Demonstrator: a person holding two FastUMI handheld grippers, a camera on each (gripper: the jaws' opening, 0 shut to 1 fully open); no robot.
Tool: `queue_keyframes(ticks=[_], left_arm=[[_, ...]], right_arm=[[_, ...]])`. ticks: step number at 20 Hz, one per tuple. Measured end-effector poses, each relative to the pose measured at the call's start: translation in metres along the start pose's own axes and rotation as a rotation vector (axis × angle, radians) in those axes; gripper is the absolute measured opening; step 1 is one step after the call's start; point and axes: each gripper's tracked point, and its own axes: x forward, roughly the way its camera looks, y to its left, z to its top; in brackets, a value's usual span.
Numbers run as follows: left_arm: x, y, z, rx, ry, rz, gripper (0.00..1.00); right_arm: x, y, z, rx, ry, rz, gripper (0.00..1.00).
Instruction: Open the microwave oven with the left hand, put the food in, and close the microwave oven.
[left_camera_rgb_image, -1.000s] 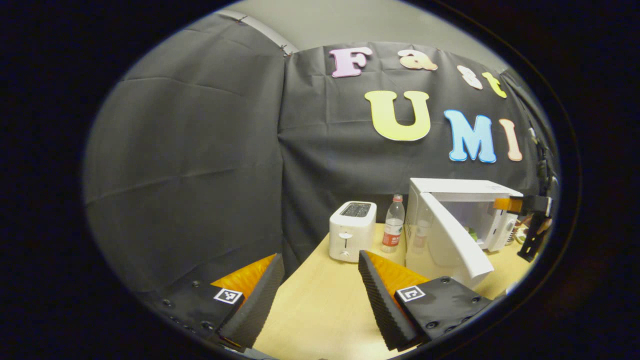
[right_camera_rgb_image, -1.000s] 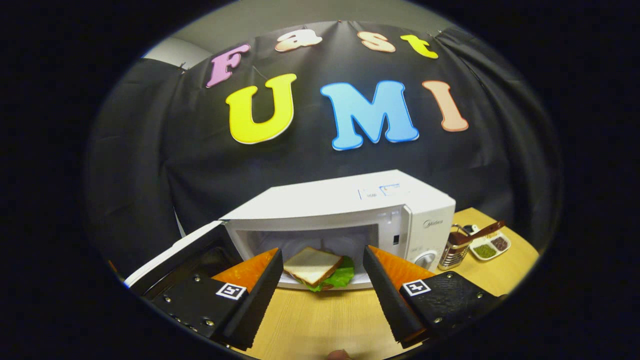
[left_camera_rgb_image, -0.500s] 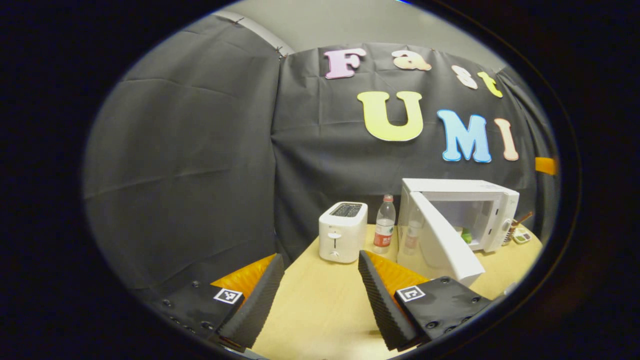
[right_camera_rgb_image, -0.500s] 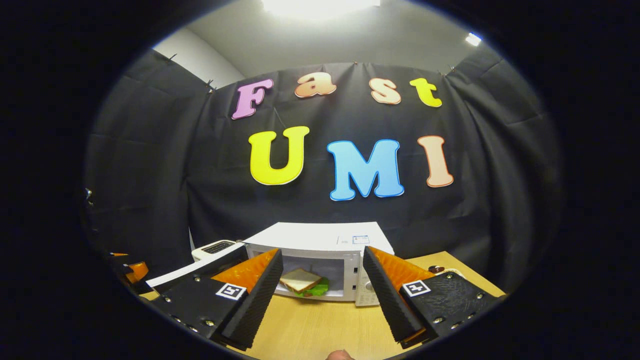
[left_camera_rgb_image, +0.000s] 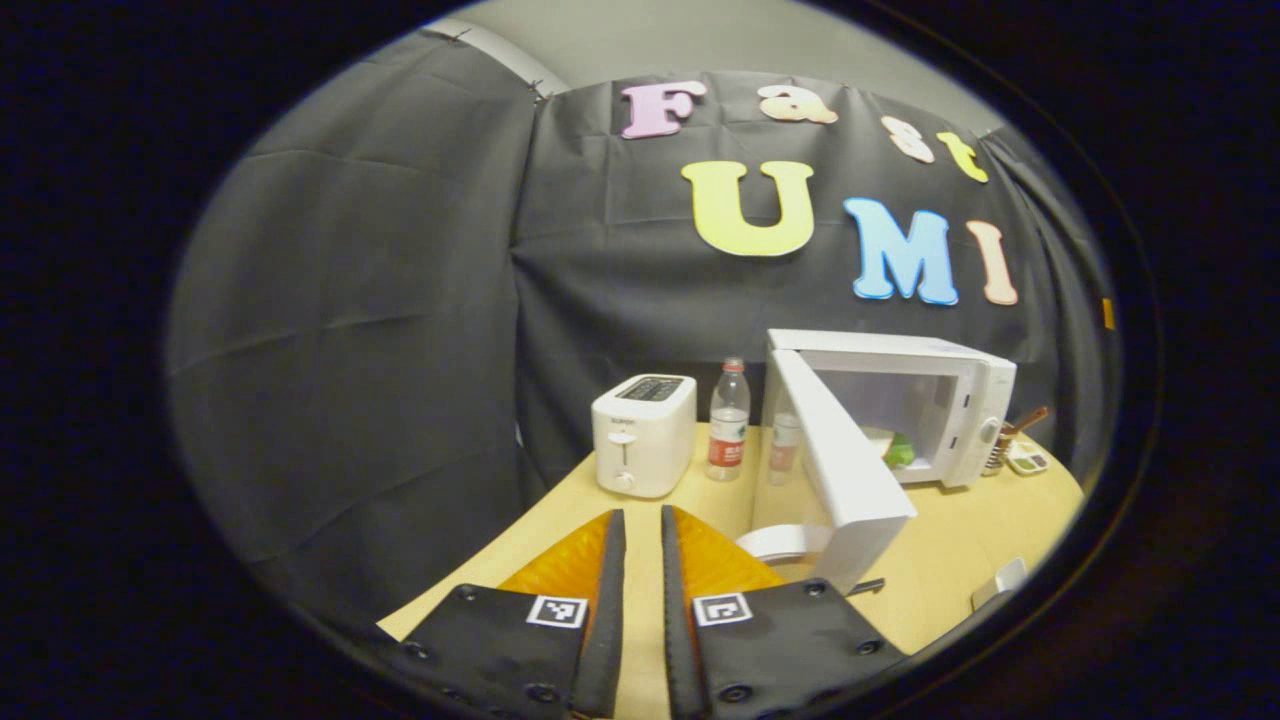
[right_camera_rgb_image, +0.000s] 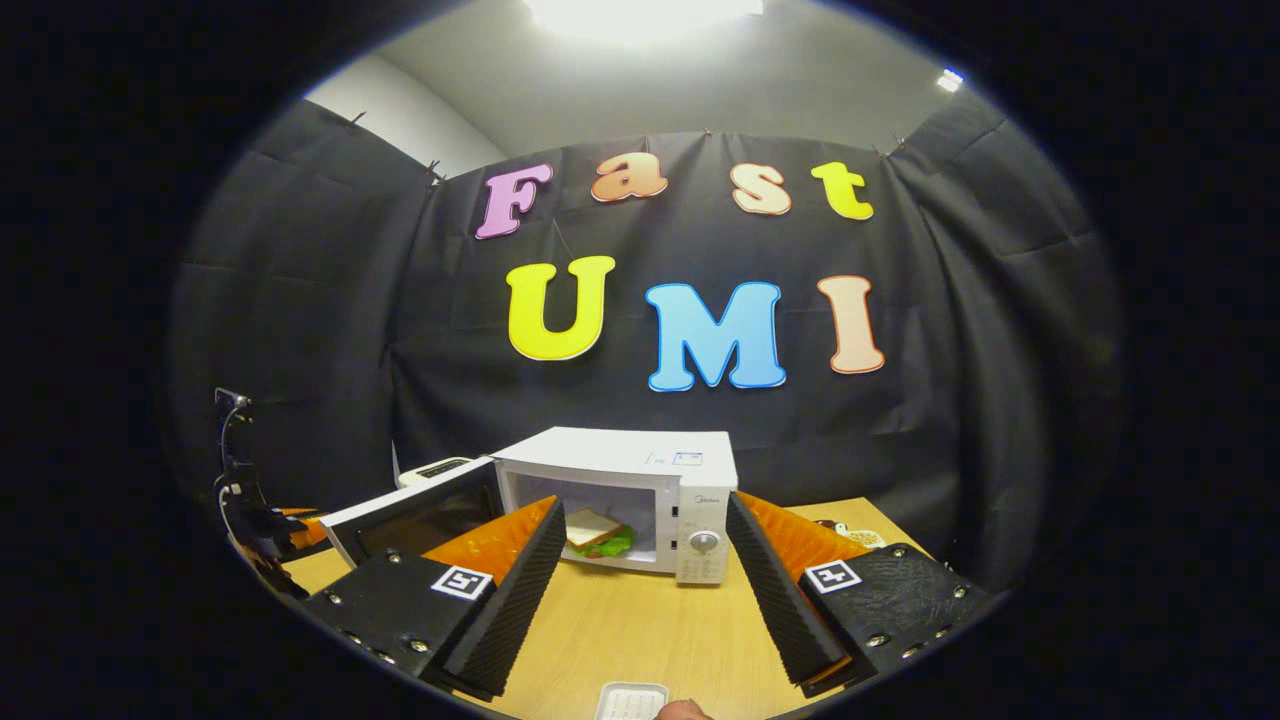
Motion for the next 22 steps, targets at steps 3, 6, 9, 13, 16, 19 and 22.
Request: queue_keyframes(ticks=[3, 6, 9, 13, 16, 19, 22], left_arm=[[-0.006, -0.006, 0.003, 0.041, -0.012, 0.059, 0.07], [-0.015, -0.02, 0.003, 0.017, 0.0, 0.052, 0.07], [-0.018, -0.039, 0.004, 0.023, 0.002, 0.054, 0.07], [-0.023, -0.077, 0.014, 0.04, -0.013, 0.018, 0.07], [-0.021, -0.107, 0.017, 0.066, -0.017, -0.013, 0.07], [-0.016, -0.138, 0.021, 0.056, -0.014, -0.056, 0.07], [-0.006, -0.165, 0.023, 0.054, -0.003, -0.106, 0.07]], right_arm=[[-0.015, -0.024, -0.001, 0.018, -0.001, -0.014, 0.98], [-0.03, -0.047, -0.003, 0.036, 0.0, -0.025, 0.98], [-0.045, -0.068, -0.006, 0.045, 0.002, -0.029, 0.98], [-0.063, -0.094, -0.011, 0.043, 0.01, -0.029, 0.98], [-0.076, -0.111, -0.011, 0.046, -0.001, -0.032, 0.98], [-0.084, -0.127, -0.014, 0.052, -0.001, -0.056, 0.98], [-0.086, -0.139, -0.02, 0.089, 0.015, -0.083, 0.98]])
